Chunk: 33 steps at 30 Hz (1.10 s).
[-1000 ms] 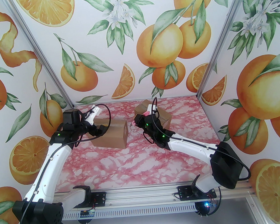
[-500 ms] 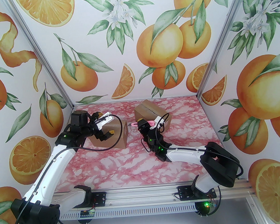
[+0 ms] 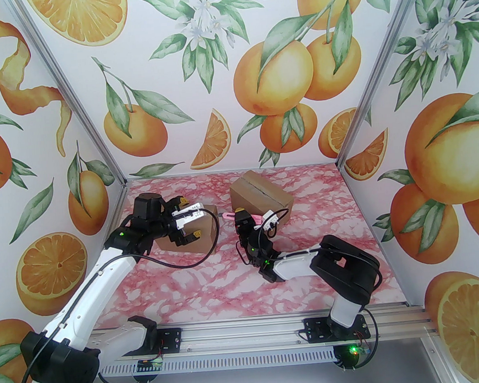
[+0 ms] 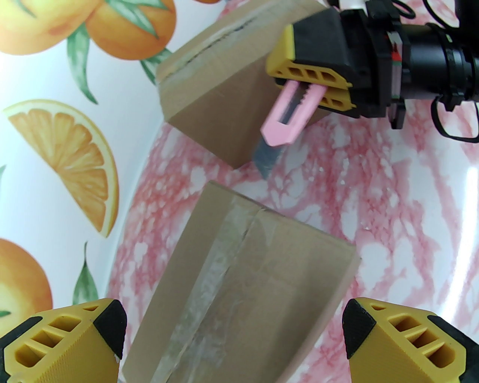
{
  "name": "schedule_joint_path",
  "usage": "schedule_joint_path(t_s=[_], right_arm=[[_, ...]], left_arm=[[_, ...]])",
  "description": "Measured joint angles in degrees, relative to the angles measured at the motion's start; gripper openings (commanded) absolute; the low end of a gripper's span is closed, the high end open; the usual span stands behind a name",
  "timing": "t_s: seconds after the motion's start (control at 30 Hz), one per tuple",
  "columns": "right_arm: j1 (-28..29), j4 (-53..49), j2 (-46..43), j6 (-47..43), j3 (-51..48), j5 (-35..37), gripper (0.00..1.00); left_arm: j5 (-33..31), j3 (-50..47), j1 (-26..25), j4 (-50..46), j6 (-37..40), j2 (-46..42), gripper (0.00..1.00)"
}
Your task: Unpack the express box
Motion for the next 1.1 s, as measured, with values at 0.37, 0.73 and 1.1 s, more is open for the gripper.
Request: schedule_joint_path(t_s=[0.37, 0.73, 1.1], right_arm=[[0.9, 8.8, 7.0, 2.1, 0.6, 4.6, 0.0], [1.1, 11.4, 9.5, 2.5, 2.8, 5.7, 0.0], [1.1, 11.4, 10.7, 2.3, 4.3, 6.2, 0.0]], left_arm=[[-1.3, -1.5, -1.5, 1.2, 1.5, 1.2, 1.0], [-1.1, -3.4, -2.0, 1.6, 1.3, 2.8, 1.0], [-1.2, -6.0, -2.2, 2.2, 1.3, 2.9, 1.0]])
